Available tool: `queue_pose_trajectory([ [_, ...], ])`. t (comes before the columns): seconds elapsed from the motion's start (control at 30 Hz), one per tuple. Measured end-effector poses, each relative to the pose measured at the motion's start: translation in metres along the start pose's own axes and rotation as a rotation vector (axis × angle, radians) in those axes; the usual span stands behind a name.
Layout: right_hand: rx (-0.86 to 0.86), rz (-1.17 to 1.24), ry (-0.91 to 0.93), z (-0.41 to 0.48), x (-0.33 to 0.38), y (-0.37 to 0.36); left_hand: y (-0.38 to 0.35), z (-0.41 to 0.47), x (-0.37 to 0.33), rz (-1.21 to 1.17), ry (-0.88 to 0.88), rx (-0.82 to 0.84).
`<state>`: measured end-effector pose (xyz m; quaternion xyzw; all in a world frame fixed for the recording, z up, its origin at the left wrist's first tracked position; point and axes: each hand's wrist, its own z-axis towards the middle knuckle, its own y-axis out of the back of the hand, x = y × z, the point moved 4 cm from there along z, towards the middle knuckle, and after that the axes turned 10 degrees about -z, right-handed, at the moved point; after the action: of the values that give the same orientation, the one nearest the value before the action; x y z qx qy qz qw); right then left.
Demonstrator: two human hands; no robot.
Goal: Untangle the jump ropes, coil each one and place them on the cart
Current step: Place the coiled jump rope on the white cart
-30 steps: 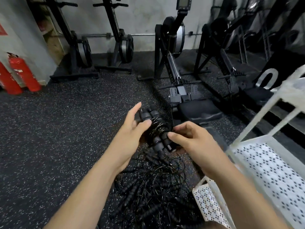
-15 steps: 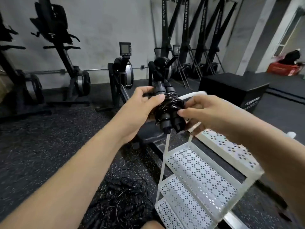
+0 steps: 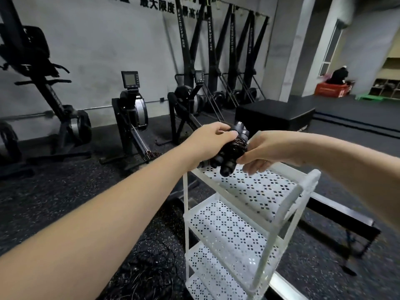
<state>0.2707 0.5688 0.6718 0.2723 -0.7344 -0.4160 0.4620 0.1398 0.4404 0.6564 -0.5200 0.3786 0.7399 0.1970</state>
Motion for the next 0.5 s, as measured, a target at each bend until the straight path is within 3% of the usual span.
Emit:
queue_pose_trajectory([
  [0.13, 0.016, -0.046, -0.043, 0.019, -0.014, -0.008, -0.015, 0.019, 0.010, 0.151, -0.017, 0.073],
  [0.3, 0.039, -0.100, -0.036, 0.031, -0.019, -0.017, -0.026, 0.024, 0.016, 0.532, -0.187, 0.202],
  [0.5, 0.007, -0.260, -0.029, 0.029, -0.016, -0.015, -0.012, 0.017, 0.024, 0.534, -0.349, 0.073],
])
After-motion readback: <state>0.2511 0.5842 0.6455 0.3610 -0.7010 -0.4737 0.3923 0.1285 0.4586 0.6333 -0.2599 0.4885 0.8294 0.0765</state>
